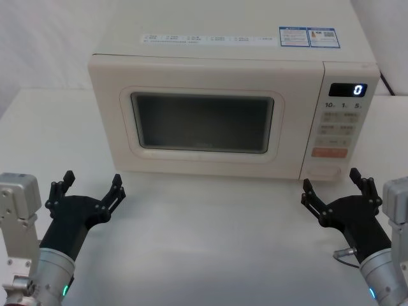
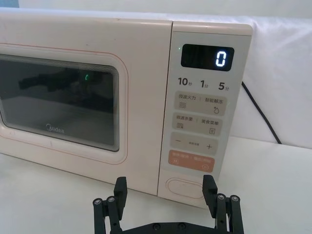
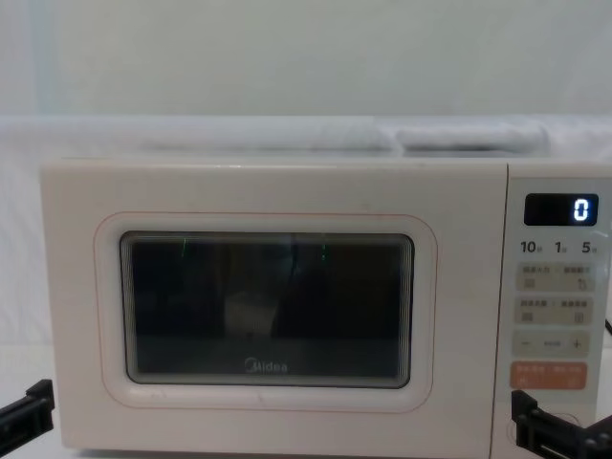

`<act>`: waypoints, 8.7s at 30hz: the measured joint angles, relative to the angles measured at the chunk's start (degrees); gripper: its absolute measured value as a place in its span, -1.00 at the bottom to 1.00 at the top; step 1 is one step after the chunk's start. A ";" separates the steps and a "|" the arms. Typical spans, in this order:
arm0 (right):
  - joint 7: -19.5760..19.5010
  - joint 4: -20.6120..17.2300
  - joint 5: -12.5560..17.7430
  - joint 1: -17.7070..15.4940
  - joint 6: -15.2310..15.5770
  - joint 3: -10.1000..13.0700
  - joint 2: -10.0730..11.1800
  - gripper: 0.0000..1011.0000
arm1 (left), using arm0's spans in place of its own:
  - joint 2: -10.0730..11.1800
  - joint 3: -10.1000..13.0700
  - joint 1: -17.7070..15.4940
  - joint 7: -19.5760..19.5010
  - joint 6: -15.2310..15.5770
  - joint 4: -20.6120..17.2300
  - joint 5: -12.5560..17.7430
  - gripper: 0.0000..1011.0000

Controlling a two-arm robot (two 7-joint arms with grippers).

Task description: Press the button to open the microwave door with one hand; close the microwave door with the other hand.

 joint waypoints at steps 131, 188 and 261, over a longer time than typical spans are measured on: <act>5.16 19.66 -1.56 12.98 2.07 6.15 -9.94 -1.00 | 0.00 0.00 0.00 0.00 0.00 0.00 0.00 0.98; 4.92 25.62 -2.94 17.88 0.68 8.04 -11.23 -1.00 | 0.00 0.00 0.00 0.00 0.00 0.00 0.00 0.98; 15.91 6.40 5.62 2.05 -3.48 6.79 0.06 -1.00 | 0.00 0.00 0.00 0.00 0.01 0.00 0.00 0.98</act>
